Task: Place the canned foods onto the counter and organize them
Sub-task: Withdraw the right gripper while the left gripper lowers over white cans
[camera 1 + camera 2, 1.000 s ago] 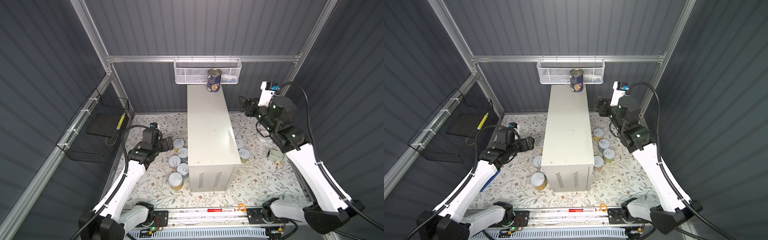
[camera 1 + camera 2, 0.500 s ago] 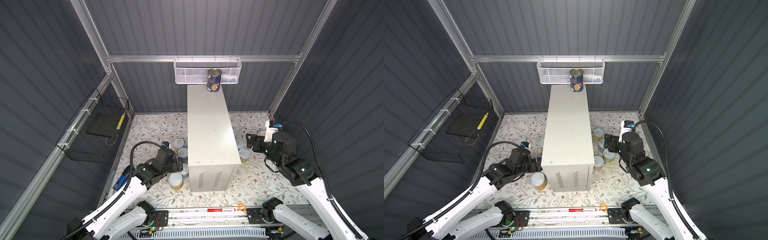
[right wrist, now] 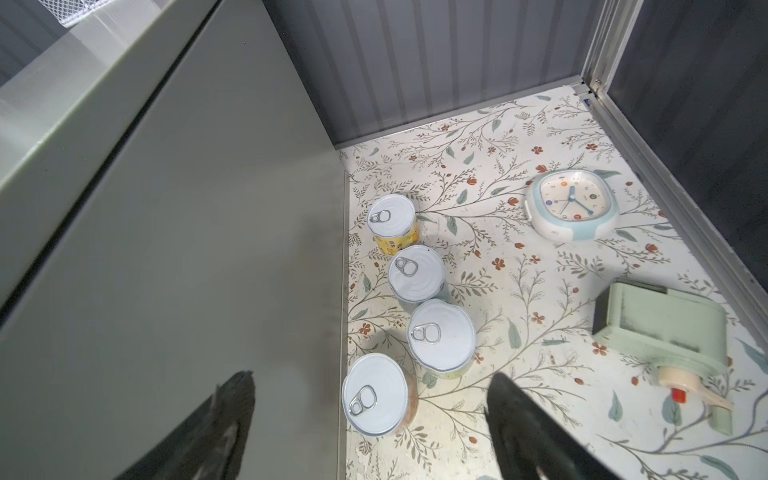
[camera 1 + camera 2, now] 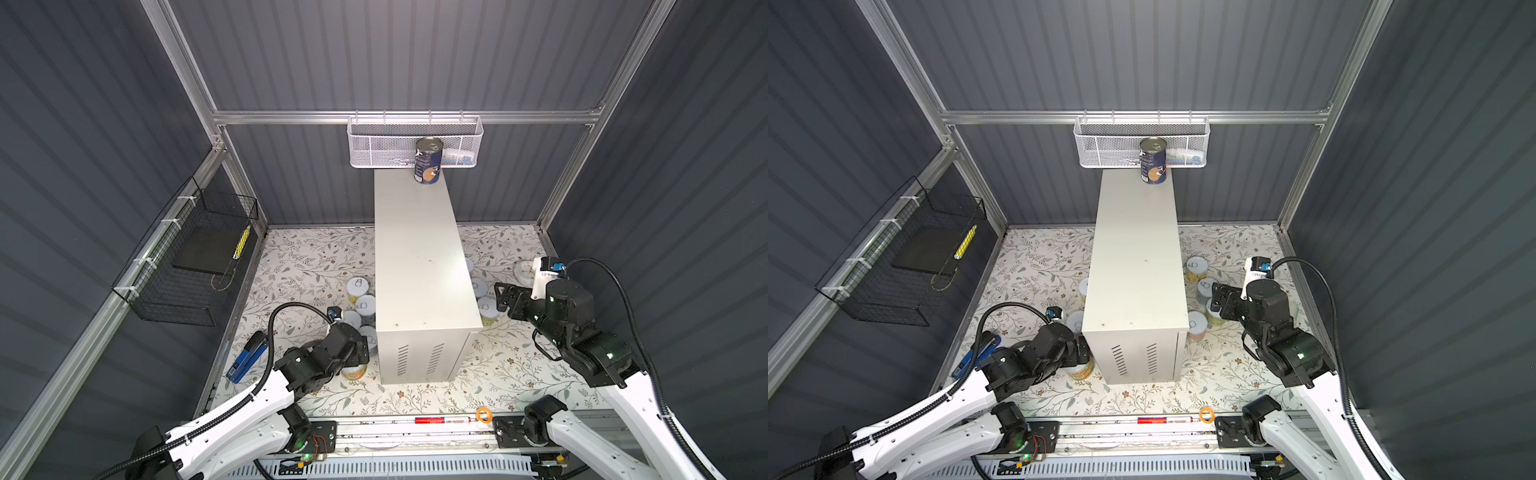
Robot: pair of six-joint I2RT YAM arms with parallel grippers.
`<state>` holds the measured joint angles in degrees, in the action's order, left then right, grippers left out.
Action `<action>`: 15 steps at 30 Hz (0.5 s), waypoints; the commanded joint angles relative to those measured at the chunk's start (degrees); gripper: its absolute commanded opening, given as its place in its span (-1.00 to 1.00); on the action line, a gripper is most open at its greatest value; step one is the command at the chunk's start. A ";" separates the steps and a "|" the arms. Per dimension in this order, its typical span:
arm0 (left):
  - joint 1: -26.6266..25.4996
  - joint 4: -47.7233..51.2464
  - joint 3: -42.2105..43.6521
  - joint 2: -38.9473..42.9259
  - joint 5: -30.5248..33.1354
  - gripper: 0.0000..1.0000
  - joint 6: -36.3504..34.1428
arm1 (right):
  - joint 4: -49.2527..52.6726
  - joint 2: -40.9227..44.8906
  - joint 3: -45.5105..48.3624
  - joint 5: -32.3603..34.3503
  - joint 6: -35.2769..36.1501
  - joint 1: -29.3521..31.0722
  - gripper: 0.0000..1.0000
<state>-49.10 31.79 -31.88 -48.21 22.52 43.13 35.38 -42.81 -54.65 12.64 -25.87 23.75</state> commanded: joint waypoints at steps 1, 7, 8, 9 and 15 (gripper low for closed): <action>-0.36 -4.14 1.85 -0.16 -1.33 0.99 1.32 | 1.06 -0.67 -0.48 1.36 0.51 -0.17 0.78; -1.63 -4.10 2.90 -0.14 -1.77 0.99 2.11 | 0.36 -1.25 0.07 0.90 0.12 -0.15 0.79; -1.68 -3.71 3.01 -0.18 -1.81 0.99 2.21 | 0.37 -1.14 0.24 0.79 0.12 -0.17 0.79; -1.94 -3.25 3.01 -0.13 -1.80 0.99 2.37 | 0.11 -1.01 0.53 0.72 0.16 -0.13 0.79; -2.93 -2.83 5.34 0.89 -1.56 0.99 4.45 | -0.19 -0.88 2.12 0.35 -0.42 -0.13 0.80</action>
<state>-51.64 28.21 -28.08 -47.92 21.19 45.69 35.22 -43.99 -53.71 12.93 -25.76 23.75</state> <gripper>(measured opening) 0.994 0.900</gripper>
